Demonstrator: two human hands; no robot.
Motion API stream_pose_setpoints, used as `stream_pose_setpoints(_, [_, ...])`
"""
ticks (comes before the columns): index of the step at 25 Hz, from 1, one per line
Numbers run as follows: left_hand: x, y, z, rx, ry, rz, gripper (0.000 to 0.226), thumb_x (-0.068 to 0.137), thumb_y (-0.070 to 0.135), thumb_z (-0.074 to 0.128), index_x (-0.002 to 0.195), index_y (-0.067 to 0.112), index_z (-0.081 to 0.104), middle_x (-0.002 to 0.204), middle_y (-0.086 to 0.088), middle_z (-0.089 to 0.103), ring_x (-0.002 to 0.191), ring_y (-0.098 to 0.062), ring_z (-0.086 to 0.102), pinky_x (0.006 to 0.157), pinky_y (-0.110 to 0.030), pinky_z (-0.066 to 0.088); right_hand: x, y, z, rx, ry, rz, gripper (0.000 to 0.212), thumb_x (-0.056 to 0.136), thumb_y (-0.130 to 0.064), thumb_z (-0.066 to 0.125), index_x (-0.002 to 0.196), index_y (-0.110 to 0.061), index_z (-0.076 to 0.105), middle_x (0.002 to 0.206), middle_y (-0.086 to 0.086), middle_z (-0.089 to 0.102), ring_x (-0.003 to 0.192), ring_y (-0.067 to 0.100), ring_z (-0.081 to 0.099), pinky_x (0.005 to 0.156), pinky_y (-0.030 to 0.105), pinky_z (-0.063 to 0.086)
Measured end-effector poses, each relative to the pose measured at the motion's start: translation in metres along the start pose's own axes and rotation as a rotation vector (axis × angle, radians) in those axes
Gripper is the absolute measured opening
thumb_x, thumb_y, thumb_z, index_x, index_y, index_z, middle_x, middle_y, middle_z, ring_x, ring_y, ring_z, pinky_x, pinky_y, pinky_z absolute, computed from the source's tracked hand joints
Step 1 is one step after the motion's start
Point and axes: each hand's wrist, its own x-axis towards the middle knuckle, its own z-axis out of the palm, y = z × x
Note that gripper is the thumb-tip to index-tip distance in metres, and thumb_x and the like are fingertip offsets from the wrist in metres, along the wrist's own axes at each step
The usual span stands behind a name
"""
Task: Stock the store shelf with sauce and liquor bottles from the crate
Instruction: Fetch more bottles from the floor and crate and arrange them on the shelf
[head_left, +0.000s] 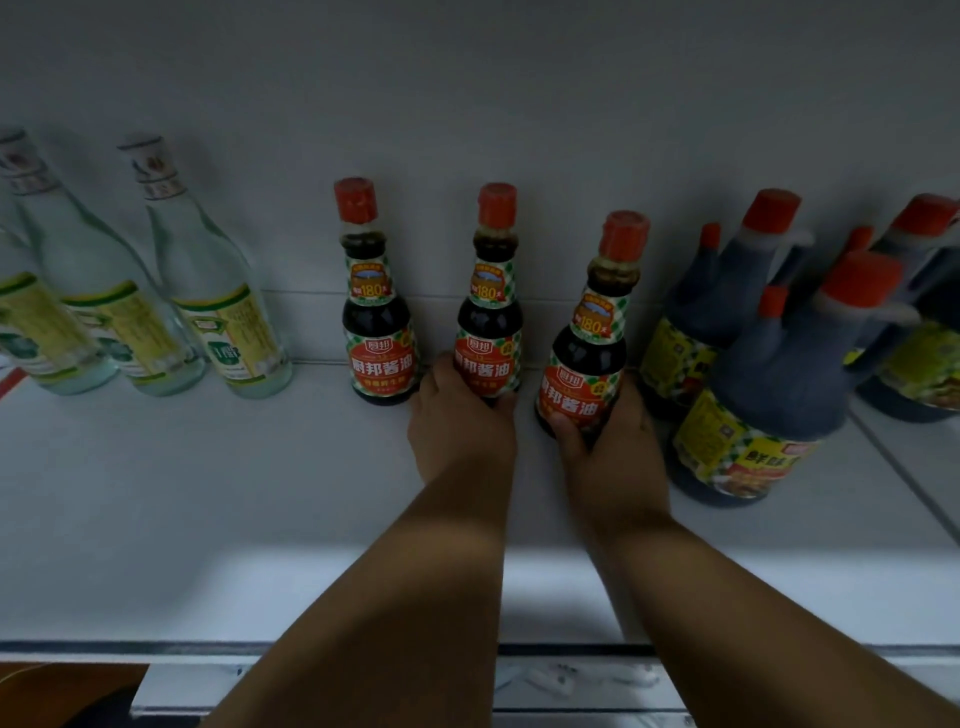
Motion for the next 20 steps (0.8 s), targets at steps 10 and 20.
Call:
stream_pose_setpoints(10, [0.003,-0.003,0.004,-0.003,0.000,0.033,0.079,0.074,0.054,0.073,0.139,0.022,0.043,0.134,-0.003,0.056,0.126,-0.028,0.049,0.102,-0.044,0.045,0.029,-0.007,0.012,-0.147,0.023,0.121,0.081,0.086,-0.042,0.067,0.149,-0.011,0.026,0.141,0.019,0.047,0.131,0.039,0.042,0.103,0.048,0.042])
stream_pose_setpoints(20, [0.000,0.000,0.002,-0.024,0.027,0.017,0.076,0.074,0.051,0.074,0.134,0.015,0.044,0.132,-0.008,0.055,0.124,-0.031,0.049,0.101,-0.044,0.043,0.035,-0.008,0.012,-0.175,0.017,0.152,0.086,0.088,-0.043,0.064,0.152,-0.008,0.020,0.149,0.018,0.037,0.137,0.038,0.034,0.112,0.046,0.032])
